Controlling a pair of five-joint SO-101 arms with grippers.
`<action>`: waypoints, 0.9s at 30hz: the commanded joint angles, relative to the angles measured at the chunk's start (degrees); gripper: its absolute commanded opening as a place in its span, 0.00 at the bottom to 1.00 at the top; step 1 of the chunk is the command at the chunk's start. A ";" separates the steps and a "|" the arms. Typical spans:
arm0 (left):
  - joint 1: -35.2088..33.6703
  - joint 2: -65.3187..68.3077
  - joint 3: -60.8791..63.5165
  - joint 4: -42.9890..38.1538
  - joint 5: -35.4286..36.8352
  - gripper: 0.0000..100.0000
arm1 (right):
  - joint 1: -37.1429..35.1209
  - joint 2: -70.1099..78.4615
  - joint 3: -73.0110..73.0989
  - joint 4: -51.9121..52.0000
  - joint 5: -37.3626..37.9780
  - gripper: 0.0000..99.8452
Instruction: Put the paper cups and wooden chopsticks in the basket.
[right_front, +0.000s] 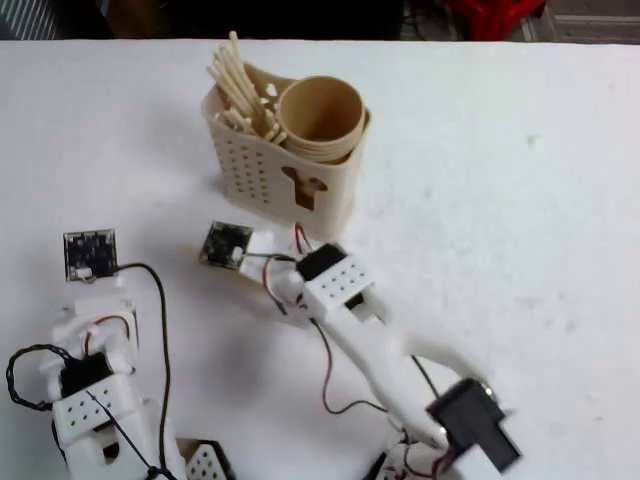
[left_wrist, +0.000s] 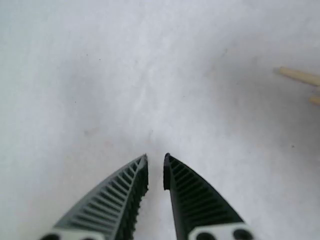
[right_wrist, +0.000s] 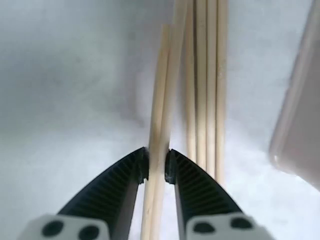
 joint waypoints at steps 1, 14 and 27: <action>0.66 -0.75 -0.18 -1.32 -0.53 0.08 | 0.92 -8.66 -1.05 0.84 -4.22 0.02; 0.66 -0.75 -0.18 -1.32 -0.53 0.08 | -0.13 -29.32 -19.25 7.08 -12.75 0.02; 0.66 -0.75 -0.18 -1.32 -0.53 0.08 | 0.04 -5.58 -59.96 9.01 -17.76 0.02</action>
